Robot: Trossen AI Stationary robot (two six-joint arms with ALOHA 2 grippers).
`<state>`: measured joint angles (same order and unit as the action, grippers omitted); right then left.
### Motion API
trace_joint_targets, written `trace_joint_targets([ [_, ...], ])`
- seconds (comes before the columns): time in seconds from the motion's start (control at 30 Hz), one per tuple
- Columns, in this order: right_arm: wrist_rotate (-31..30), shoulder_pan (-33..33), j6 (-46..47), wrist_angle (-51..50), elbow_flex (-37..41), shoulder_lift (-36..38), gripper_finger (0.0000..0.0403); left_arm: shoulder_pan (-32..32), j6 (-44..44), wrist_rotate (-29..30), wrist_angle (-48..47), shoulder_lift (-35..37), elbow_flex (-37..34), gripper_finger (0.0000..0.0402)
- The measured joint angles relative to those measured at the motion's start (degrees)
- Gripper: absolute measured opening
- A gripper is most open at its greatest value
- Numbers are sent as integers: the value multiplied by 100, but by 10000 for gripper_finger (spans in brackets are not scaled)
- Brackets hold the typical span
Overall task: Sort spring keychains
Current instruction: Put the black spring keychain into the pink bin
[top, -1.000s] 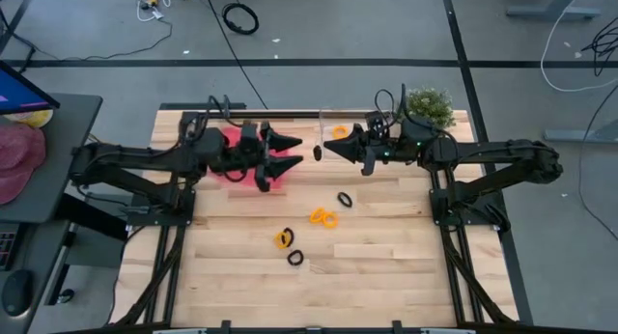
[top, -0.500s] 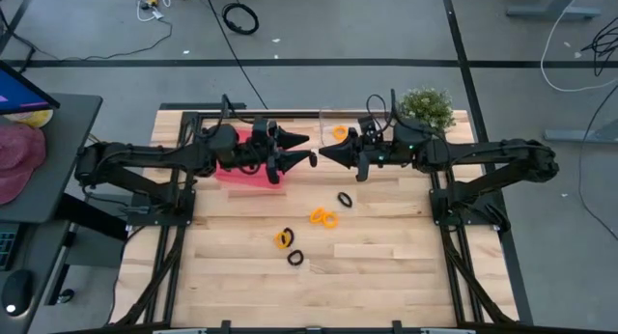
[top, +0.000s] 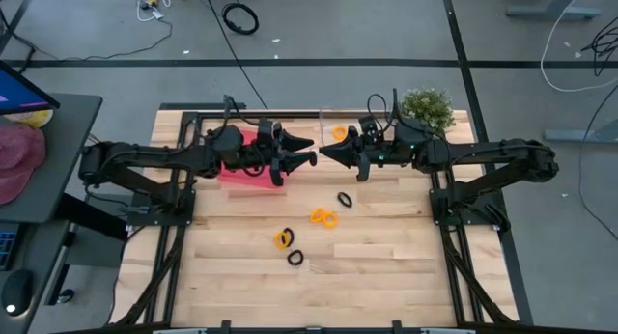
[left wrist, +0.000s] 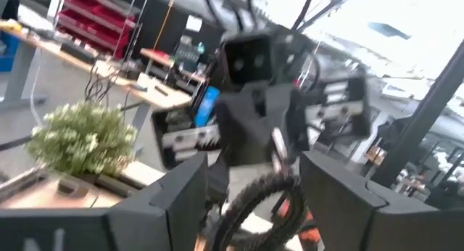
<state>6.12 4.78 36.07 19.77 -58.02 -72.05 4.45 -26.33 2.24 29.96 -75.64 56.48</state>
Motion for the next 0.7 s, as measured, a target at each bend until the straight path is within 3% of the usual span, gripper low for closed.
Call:
trace_joint_targets([
  [0.3,36,-2,-2,-22,0,0,0,63,13,-2,78,-12,9,157],
  [0.63,38,0,-30,-51,0,0,0,59,450,-131,79,-12,9,21],
  [0.7,36,0,-37,-63,0,0,0,60,448,-136,79,-12,9,9],
])
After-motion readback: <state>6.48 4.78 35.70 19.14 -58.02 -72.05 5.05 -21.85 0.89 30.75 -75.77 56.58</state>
